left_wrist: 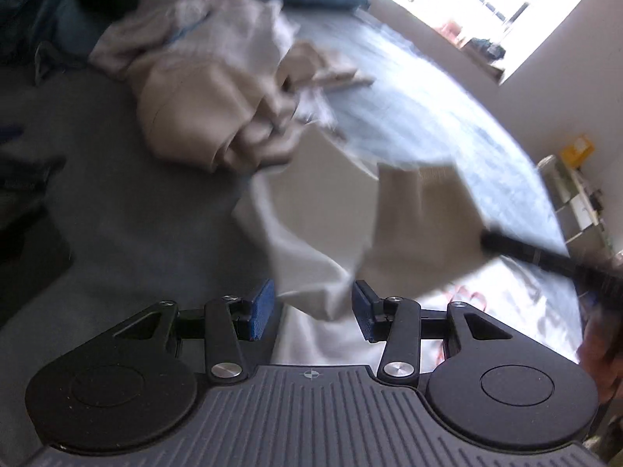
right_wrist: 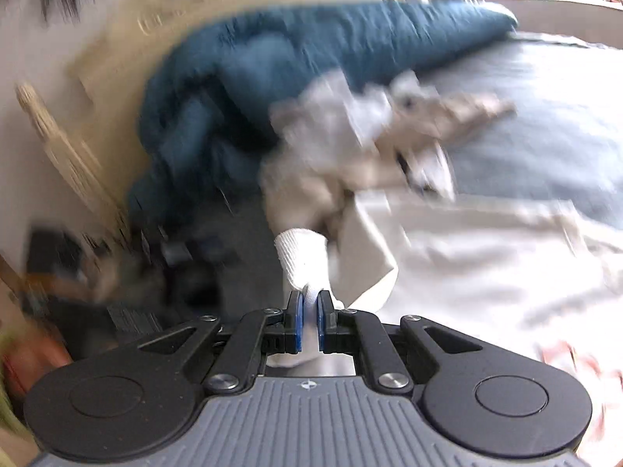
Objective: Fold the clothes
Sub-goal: 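Fold the sleeve across the sweatshirt front with the right gripper and release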
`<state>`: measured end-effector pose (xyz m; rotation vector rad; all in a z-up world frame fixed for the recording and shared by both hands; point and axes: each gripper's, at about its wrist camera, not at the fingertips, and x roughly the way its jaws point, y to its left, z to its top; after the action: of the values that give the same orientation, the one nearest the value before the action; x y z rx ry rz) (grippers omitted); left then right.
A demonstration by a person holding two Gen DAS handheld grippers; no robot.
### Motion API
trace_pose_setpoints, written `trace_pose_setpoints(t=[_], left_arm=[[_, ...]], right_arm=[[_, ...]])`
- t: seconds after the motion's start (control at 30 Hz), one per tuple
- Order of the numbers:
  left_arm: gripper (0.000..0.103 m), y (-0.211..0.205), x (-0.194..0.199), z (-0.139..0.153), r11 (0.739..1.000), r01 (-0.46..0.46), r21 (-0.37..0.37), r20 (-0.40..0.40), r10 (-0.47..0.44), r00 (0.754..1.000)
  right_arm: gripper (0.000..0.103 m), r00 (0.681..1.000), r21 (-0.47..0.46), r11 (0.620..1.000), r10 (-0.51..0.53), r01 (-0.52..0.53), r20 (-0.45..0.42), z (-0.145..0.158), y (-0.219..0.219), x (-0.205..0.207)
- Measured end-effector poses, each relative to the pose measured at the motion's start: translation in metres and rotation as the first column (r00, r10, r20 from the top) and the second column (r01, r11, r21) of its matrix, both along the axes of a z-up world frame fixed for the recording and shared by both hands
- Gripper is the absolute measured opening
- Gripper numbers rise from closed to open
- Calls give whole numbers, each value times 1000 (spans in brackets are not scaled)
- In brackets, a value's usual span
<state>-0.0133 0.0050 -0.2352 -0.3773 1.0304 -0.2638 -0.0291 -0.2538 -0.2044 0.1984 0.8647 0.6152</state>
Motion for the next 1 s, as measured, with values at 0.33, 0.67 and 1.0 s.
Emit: trace_pose_setpoints(t=[0.33,0.67,1.0], left_arm=[[44,-27,20,-31,999,41,32,-30,-40,999],[44,-101,32,-46,842,328,428,-88,-323,942],[44,-88,47,-62,836,357,417,-287,-252,924]], right_arm=[[18,993,-194,980,-66,46,-98,-26,-27,-57],[57,905,28,930,-351,367,-240,-40,-56,-19],[20,921,-54,959,-282,278,-270,-65,-21,19]])
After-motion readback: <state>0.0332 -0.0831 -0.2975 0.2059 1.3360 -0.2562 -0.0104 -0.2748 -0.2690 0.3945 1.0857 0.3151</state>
